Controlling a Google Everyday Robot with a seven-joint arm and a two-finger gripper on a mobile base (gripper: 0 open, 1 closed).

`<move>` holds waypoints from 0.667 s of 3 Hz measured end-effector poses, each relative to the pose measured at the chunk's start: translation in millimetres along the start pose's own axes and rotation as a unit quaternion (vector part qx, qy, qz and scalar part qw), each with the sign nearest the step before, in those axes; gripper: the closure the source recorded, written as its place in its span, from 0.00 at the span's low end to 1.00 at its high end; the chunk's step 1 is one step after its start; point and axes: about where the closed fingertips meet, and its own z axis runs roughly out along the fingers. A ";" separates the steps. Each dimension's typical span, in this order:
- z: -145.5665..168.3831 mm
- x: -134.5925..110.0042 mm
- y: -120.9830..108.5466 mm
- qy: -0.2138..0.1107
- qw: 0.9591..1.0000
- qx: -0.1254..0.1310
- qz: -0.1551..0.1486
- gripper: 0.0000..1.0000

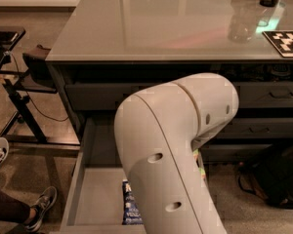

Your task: Pick blue chip bag from middle drawer and place on counter

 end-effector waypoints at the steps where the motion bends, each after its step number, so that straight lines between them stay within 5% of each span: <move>1: -2.4 -9.2 4.6 -0.009 1.000 -0.006 -0.026 0.00; 2: -6.1 -20.1 10.0 -0.024 0.998 -0.019 -0.061 0.00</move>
Offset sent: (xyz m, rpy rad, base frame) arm -0.0073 0.0335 0.0175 0.0821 0.0054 0.2178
